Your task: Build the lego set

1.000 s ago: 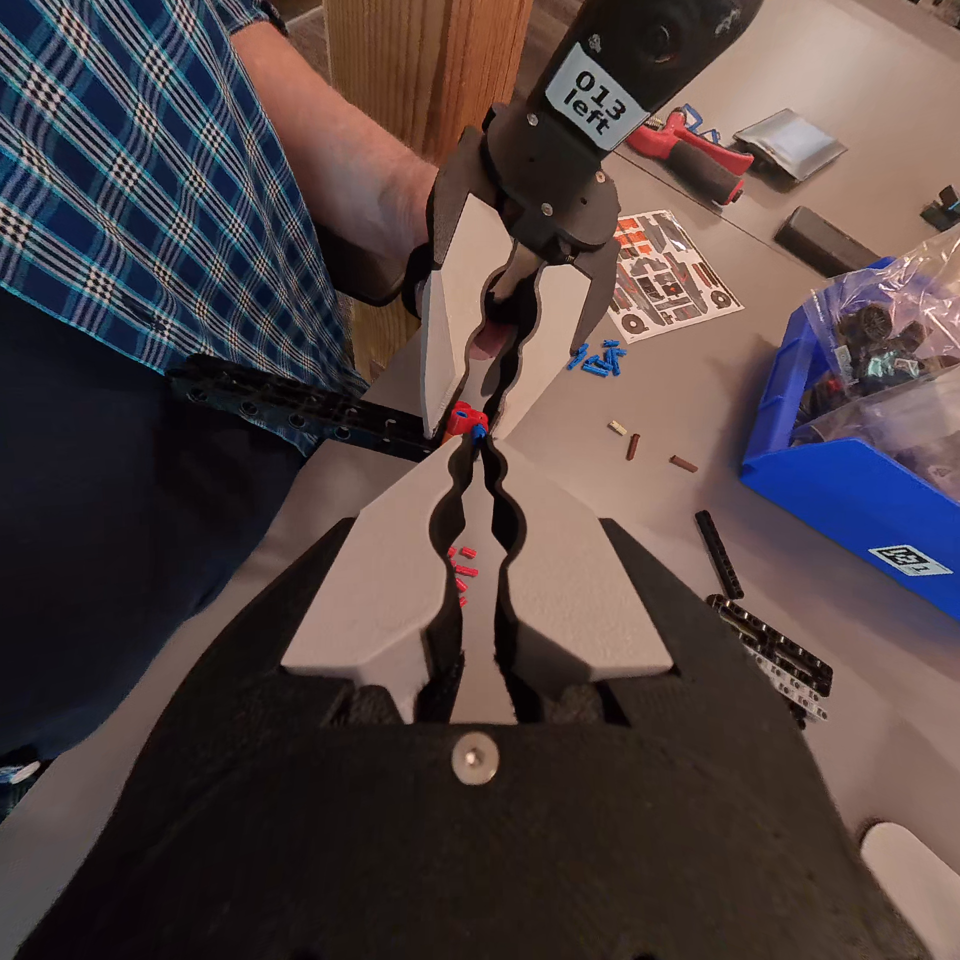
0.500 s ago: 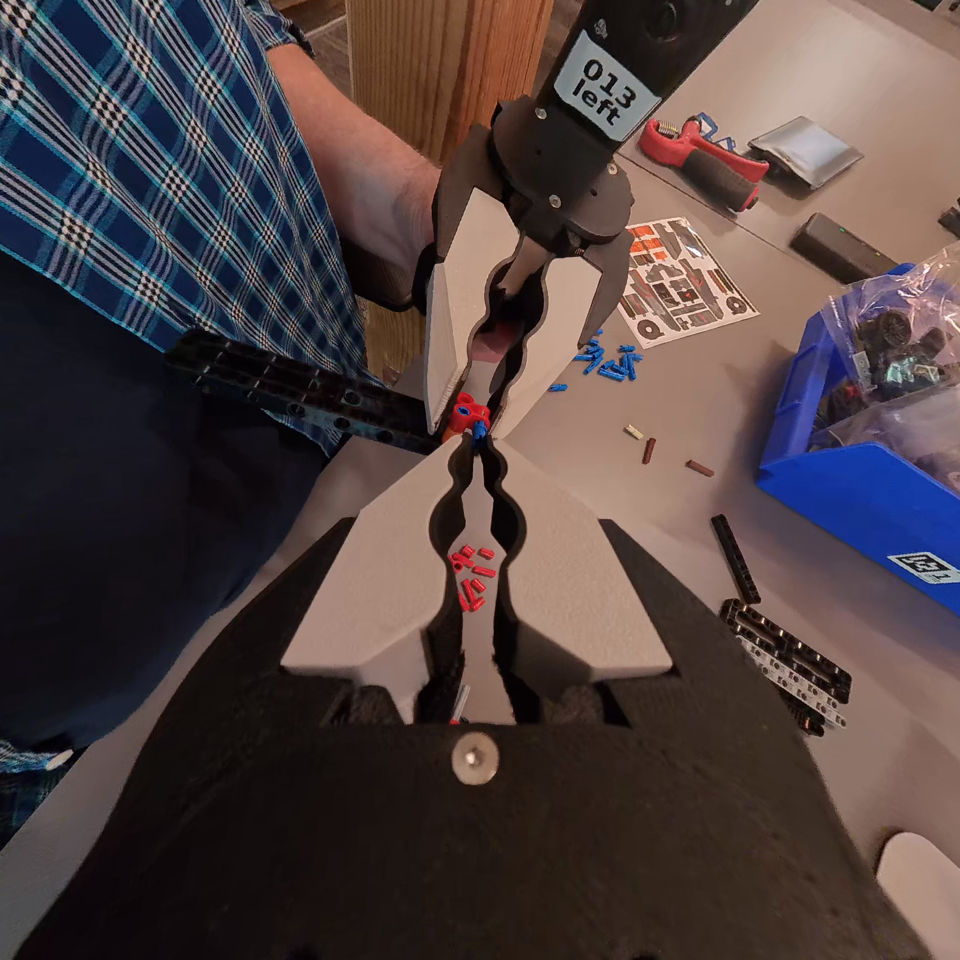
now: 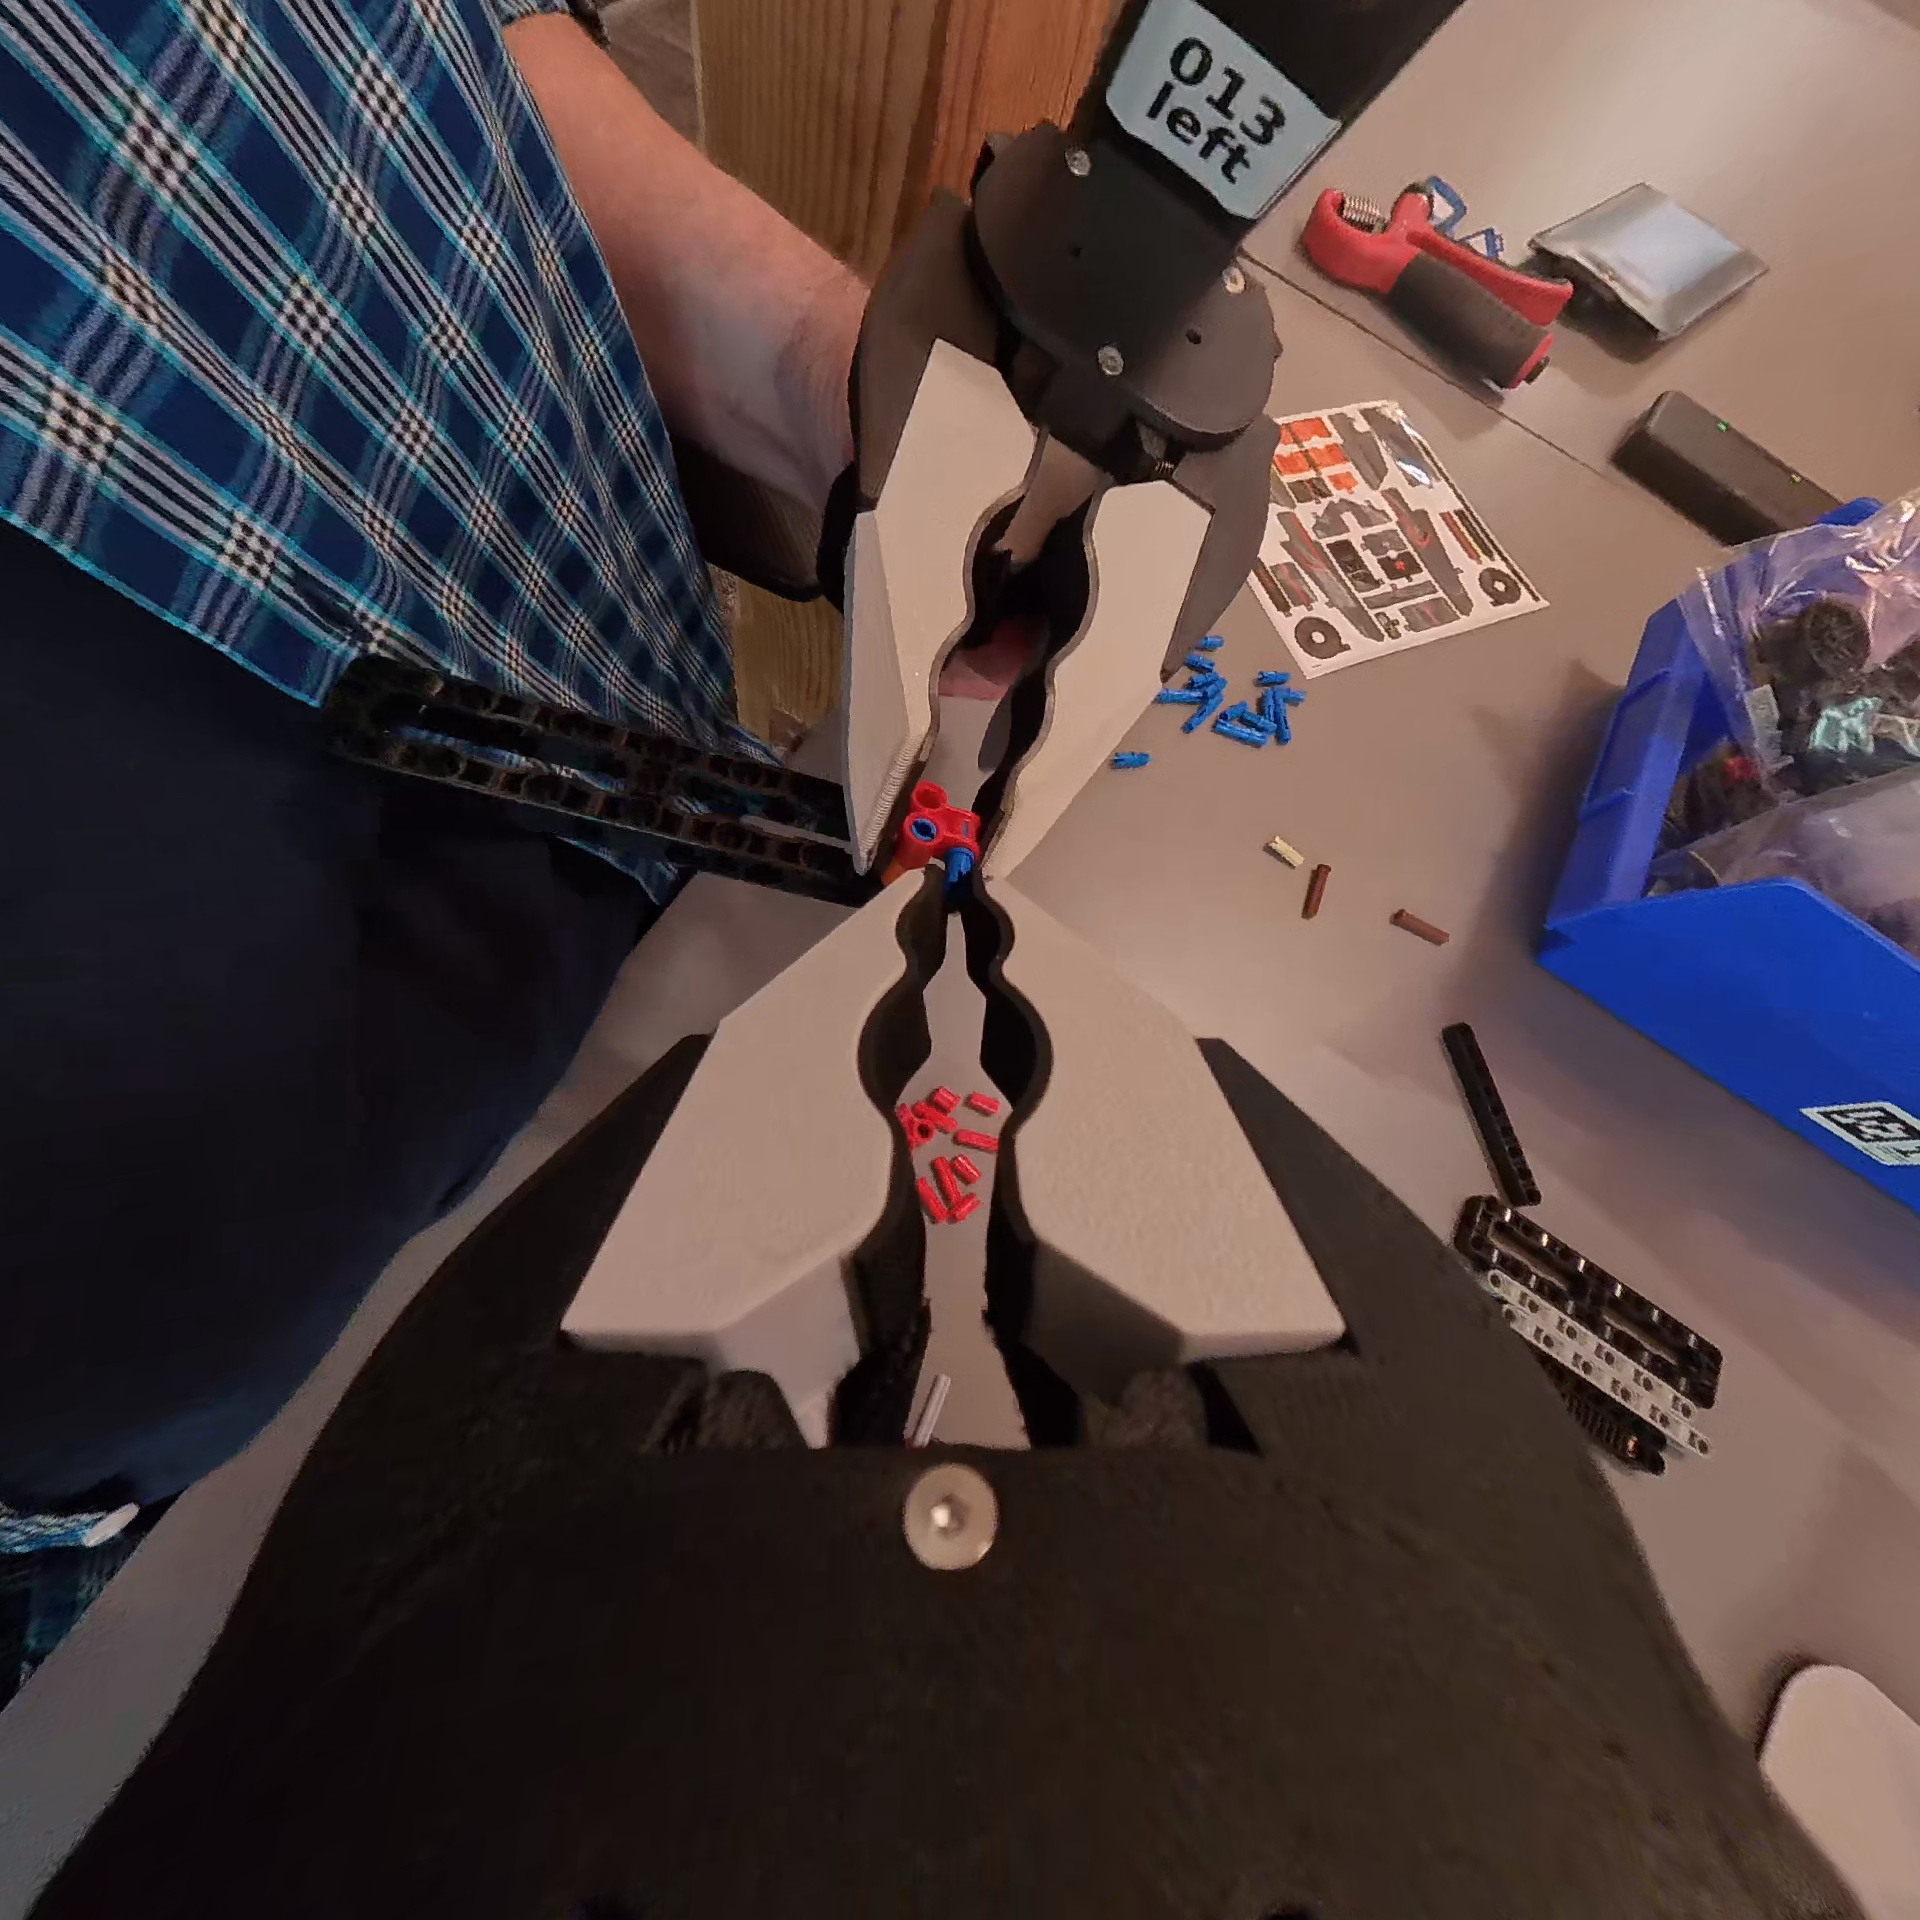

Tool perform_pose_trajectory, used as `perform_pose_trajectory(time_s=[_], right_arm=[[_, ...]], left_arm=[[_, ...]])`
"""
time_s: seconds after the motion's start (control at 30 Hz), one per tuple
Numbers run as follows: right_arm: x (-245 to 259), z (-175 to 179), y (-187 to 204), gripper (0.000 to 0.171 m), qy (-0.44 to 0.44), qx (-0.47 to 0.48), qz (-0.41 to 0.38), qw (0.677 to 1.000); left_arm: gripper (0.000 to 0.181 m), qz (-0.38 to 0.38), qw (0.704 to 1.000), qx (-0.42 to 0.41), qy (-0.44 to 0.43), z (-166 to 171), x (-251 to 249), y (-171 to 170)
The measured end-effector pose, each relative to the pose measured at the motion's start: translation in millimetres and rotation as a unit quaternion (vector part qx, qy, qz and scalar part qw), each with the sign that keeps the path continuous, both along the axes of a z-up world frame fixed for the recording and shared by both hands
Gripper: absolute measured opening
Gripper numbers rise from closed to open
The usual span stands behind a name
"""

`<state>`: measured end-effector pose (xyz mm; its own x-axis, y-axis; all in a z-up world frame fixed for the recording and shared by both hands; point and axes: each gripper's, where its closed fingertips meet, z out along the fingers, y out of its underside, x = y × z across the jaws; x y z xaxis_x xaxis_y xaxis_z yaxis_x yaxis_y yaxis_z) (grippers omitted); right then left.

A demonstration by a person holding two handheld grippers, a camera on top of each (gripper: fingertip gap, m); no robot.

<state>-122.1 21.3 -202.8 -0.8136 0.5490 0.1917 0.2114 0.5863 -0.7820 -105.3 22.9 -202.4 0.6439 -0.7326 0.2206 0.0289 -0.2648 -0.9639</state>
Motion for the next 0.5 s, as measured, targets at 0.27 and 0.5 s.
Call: perform_pose_trajectory(time_s=[0.27,0.5], right_arm=[[-6,1,8,0.012,-0.024,-0.012,-0.032,0.999],[0,-2,22,0.033,-0.123,-0.107,-0.12,0.979]], left_arm=[[0.014,0.027,1.0,0.007,-0.012,2,-7,3],[0.014,0.1,0.994,0.036,0.002,4,-28,13]])
